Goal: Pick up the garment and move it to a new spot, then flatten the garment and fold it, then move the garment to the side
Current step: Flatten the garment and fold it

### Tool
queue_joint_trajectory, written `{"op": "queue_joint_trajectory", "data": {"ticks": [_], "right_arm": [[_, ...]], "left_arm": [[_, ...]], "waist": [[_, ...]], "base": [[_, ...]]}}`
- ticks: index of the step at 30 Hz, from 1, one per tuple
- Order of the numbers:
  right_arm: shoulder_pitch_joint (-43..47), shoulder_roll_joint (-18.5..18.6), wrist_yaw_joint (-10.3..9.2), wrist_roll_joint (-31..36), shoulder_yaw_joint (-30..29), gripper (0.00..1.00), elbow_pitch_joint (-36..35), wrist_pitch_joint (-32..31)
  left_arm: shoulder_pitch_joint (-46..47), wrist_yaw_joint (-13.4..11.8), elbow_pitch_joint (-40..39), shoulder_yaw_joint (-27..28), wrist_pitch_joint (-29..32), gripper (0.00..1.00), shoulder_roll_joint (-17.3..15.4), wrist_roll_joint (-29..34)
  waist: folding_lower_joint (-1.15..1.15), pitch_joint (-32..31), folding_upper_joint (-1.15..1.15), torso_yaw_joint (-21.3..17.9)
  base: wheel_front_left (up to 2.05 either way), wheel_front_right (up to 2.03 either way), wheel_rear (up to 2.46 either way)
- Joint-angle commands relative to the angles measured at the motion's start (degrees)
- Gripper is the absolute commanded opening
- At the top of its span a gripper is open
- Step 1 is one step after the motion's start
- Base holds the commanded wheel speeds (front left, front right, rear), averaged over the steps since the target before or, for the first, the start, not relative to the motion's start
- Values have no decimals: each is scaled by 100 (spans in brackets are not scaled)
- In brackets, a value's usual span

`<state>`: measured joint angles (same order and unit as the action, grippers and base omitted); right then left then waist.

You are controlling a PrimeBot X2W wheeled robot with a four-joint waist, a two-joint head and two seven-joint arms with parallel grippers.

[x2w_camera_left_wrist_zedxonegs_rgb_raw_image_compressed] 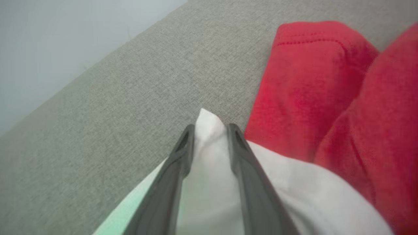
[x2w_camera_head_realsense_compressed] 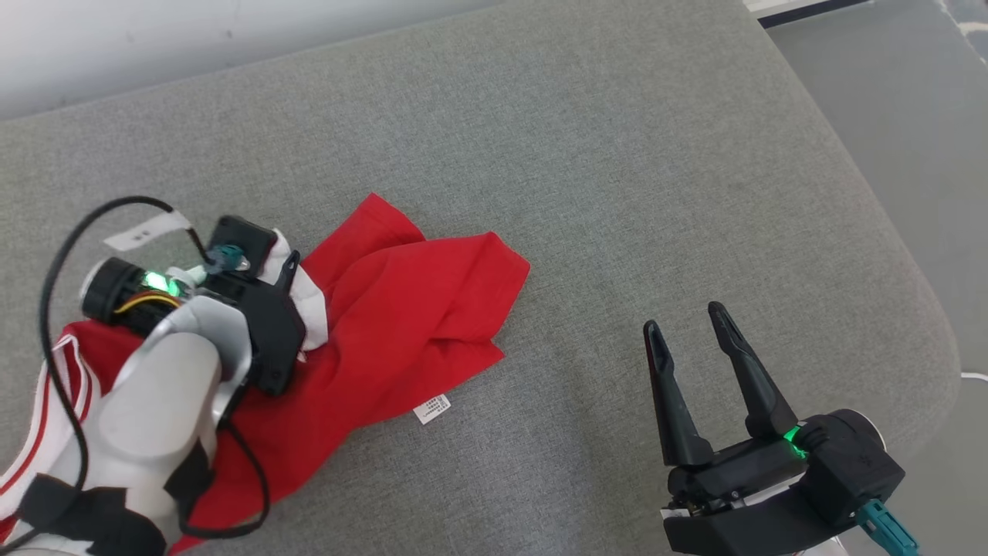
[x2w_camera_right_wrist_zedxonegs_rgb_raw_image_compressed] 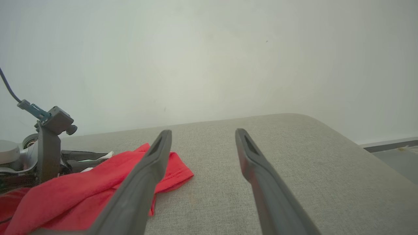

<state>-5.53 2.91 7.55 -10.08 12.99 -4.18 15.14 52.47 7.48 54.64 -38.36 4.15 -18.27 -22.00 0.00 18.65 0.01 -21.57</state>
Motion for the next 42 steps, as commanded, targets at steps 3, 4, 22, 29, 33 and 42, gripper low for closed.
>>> {"op": "queue_joint_trajectory", "data": {"ticks": [3, 4, 22, 29, 33, 42], "right_arm": [[63, -6, -13, 15, -86, 100, 1, 7], [74, -6, -13, 23, -114, 100, -2, 6], [154, -5, -13, -128, -229, 100, 201, 6], [231, -4, -13, -145, -321, 100, 249, 6], [276, -4, -13, -112, -330, 100, 279, 7], [349, -4, -13, -26, -346, 100, 305, 6]], "left_arm": [[-26, -1, -16, -278, -195, 0, 4, -201], [12, -1, -73, -342, -300, 0, 10, -271], [360, -4, -2566, -86, -819, 0, -1093, -3134], [-99, -56, -3261, 166, -909, 0, -1732, -3560], [-660, -281, -3571, 379, -1053, 0, -2034, -3758], [-2225, -725, -4444, 894, -1428, 0, -2496, -4532]], "waist": [[0, -114, -1, 103], [0, -145, -1, 145], [0, -695, -1, 966], [0, -820, -1, 1194], [0, -916, -1, 1285], [0, -1017, -1, 1401]], "base": [[0, 0, 0], [0, 0, 0], [0, 0, 0], [0, 0, 0], [0, 0, 0], [0, 0, 0]]}}
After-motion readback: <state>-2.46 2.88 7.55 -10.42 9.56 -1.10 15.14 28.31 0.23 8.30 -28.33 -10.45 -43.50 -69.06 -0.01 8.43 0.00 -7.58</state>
